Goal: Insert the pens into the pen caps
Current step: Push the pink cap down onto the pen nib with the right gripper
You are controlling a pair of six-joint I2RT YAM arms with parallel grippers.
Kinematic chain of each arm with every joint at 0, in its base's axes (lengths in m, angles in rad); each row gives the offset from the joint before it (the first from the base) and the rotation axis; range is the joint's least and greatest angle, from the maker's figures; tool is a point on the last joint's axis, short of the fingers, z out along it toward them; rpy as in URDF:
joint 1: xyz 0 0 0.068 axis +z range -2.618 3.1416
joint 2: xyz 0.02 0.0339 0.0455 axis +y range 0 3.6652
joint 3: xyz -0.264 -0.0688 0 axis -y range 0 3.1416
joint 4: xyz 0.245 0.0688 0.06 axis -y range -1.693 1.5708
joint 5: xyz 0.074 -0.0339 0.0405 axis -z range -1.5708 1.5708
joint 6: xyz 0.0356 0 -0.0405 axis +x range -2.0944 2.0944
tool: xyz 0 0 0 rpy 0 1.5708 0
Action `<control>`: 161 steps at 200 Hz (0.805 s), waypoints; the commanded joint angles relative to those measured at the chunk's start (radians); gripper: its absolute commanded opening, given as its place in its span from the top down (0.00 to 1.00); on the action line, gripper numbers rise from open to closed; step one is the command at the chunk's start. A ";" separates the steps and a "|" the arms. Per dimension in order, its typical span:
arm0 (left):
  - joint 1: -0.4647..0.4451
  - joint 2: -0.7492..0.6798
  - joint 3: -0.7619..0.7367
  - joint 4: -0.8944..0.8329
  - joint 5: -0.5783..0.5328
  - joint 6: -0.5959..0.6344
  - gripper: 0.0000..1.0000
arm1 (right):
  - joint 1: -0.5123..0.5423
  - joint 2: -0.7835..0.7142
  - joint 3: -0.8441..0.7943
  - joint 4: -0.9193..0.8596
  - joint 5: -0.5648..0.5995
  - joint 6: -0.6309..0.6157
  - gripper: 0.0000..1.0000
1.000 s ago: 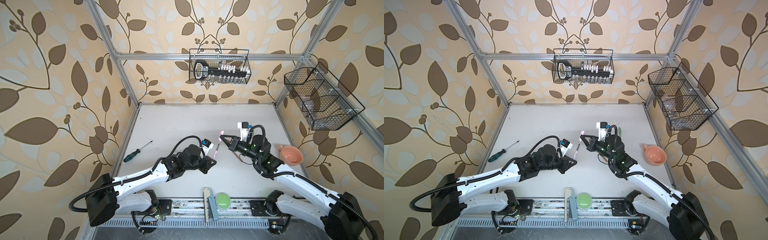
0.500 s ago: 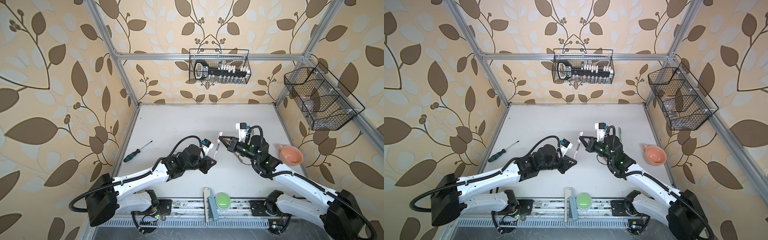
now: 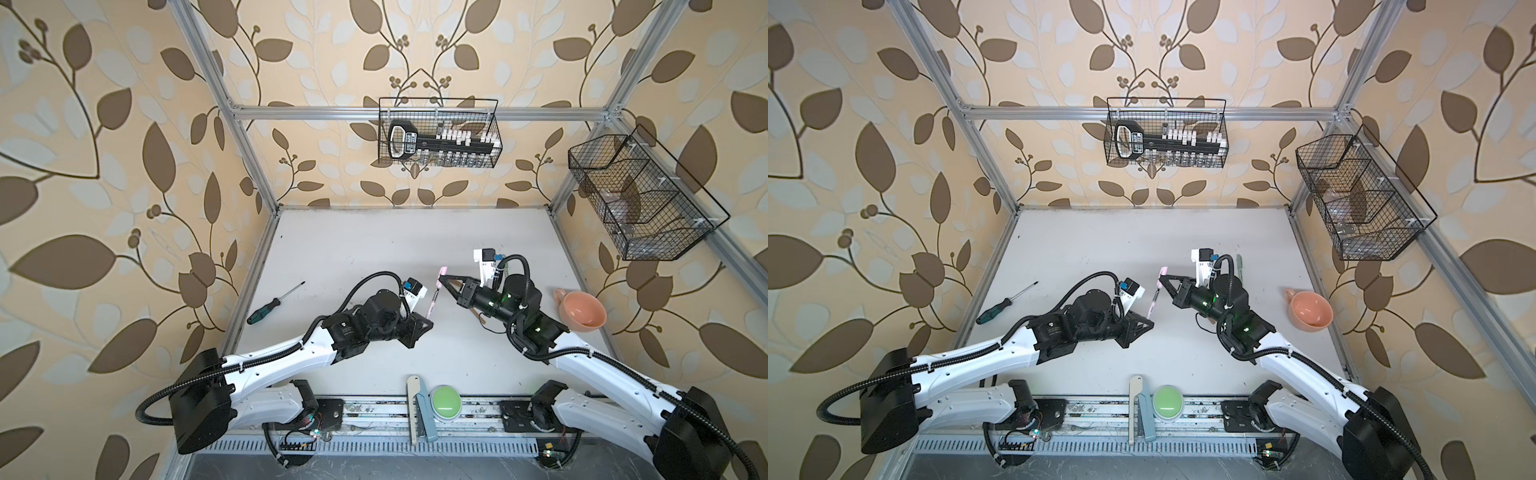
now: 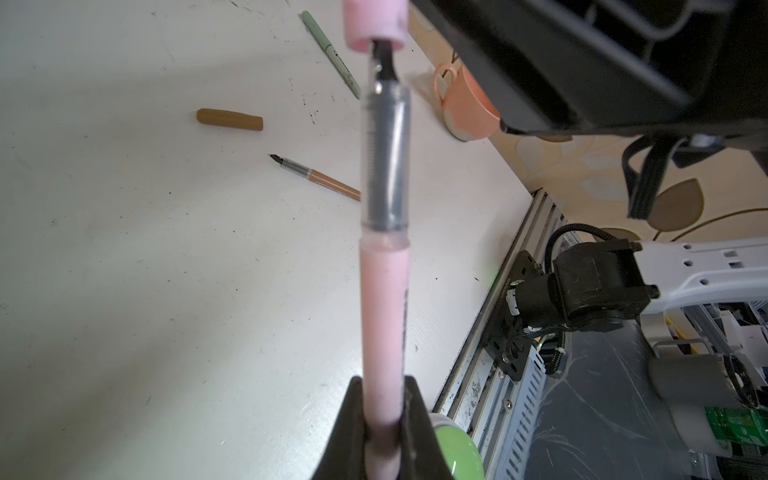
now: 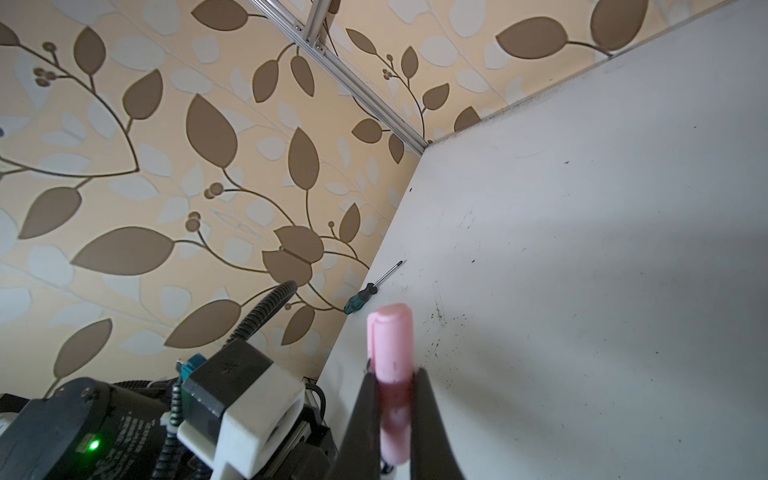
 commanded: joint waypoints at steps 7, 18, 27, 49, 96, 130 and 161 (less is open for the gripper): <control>-0.008 -0.036 -0.001 0.025 -0.023 0.036 0.97 | 0.010 -0.012 -0.034 0.006 0.002 0.014 0.98; -0.008 -0.033 0.000 0.028 -0.022 0.037 0.97 | 0.017 -0.007 -0.040 0.031 0.007 0.026 0.98; -0.008 -0.030 0.001 0.030 -0.022 0.036 0.97 | 0.026 -0.001 -0.042 0.048 0.010 0.032 0.98; -0.008 -0.023 0.005 0.033 -0.016 0.037 0.97 | 0.045 0.019 -0.036 0.063 0.020 0.034 0.98; -0.008 -0.040 -0.002 0.022 -0.040 0.040 0.97 | 0.052 0.008 -0.041 0.041 0.021 0.027 0.99; -0.008 -0.076 -0.020 0.032 -0.072 0.037 0.97 | 0.053 -0.025 -0.046 -0.005 0.038 0.011 0.98; -0.008 -0.098 -0.024 0.037 -0.081 0.037 0.98 | 0.053 -0.033 -0.057 -0.004 0.037 0.015 0.98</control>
